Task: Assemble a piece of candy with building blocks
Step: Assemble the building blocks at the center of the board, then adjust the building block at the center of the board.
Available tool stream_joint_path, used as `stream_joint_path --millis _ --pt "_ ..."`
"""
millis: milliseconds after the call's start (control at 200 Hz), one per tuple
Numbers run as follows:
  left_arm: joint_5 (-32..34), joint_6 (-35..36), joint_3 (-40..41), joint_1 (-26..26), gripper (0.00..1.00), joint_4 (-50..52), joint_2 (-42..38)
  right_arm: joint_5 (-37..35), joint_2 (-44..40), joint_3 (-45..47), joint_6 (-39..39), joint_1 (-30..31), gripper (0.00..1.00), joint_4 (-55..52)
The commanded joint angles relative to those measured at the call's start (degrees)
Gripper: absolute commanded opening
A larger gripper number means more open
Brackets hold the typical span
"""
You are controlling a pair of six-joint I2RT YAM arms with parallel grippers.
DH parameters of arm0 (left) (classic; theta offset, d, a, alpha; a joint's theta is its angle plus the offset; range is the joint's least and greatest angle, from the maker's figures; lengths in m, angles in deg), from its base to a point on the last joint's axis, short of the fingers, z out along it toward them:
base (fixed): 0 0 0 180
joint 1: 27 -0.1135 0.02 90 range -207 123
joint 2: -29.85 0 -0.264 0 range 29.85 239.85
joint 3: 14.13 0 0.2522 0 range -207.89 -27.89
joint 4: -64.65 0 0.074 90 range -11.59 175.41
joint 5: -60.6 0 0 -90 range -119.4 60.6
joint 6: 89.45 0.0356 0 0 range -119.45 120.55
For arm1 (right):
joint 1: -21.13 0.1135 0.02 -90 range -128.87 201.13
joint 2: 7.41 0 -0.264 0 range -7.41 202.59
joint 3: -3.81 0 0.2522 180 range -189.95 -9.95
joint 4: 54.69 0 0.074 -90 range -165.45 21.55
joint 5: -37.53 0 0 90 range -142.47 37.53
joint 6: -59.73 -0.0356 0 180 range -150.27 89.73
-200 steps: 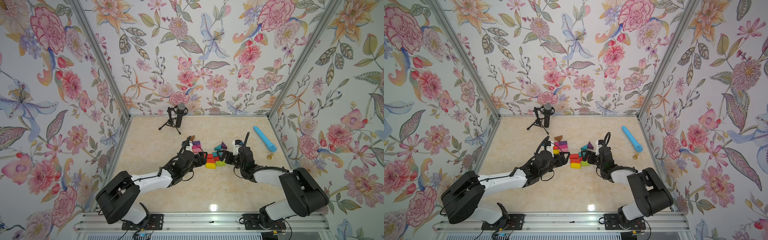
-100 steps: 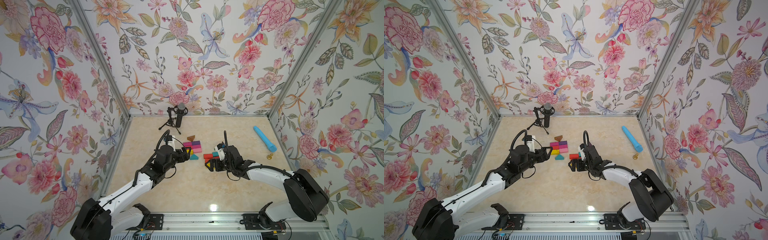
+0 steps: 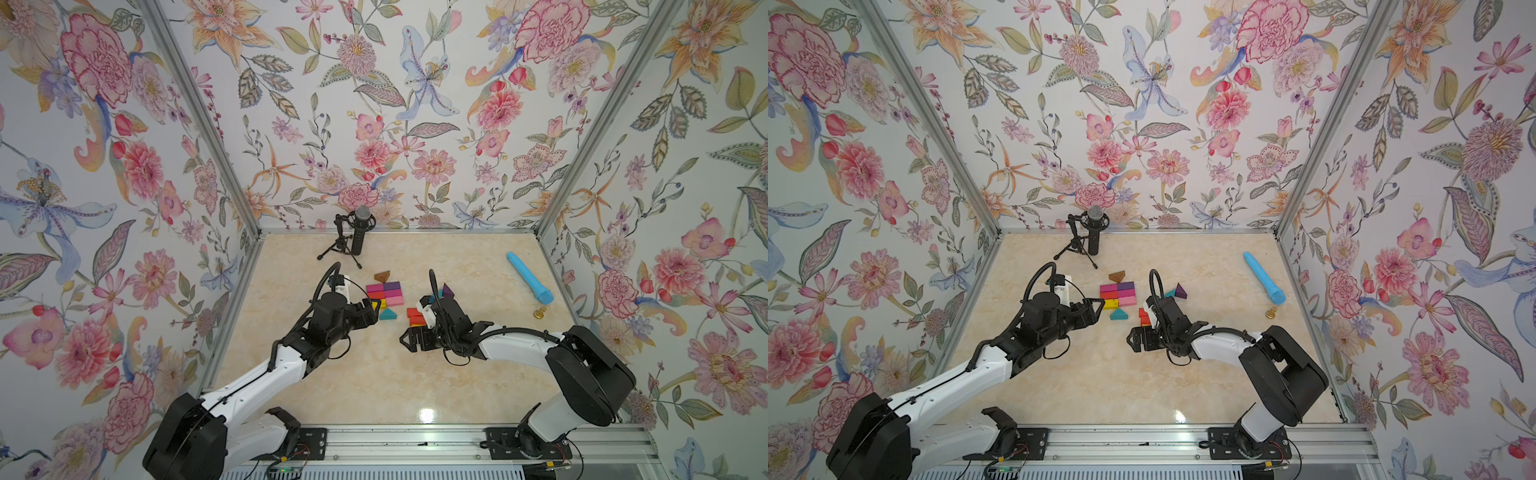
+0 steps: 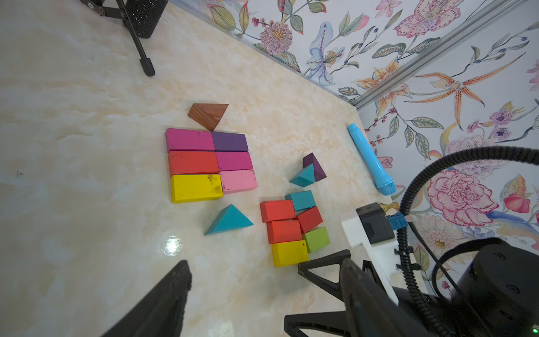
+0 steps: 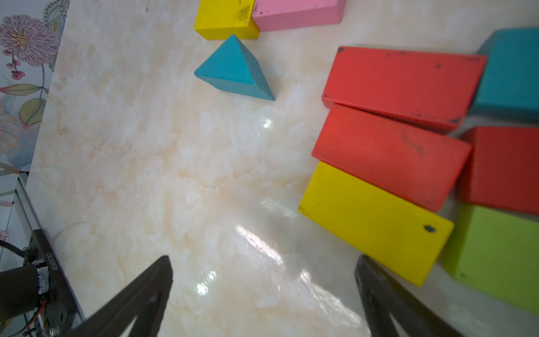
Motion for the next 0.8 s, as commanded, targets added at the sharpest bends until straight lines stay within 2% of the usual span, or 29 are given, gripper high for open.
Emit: stream_joint_path --millis 0,490,691,796 --pt "-0.11 0.38 0.65 -0.8 0.82 -1.52 0.35 -0.35 1.93 -0.62 -0.89 0.19 1.0 0.58" --pt "-0.4 -0.39 0.13 -0.78 0.82 -2.57 1.92 -0.82 2.11 -1.4 -0.31 -0.89 1.0 0.93" --pt "0.05 -2.95 1.67 0.06 0.83 -4.38 1.55 0.61 -2.59 -0.74 -0.25 -1.1 1.0 0.98" --pt "3.22 -4.62 1.57 3.06 0.85 -4.85 2.32 2.8 -7.23 0.04 -0.86 -2.33 1.0 1.07"
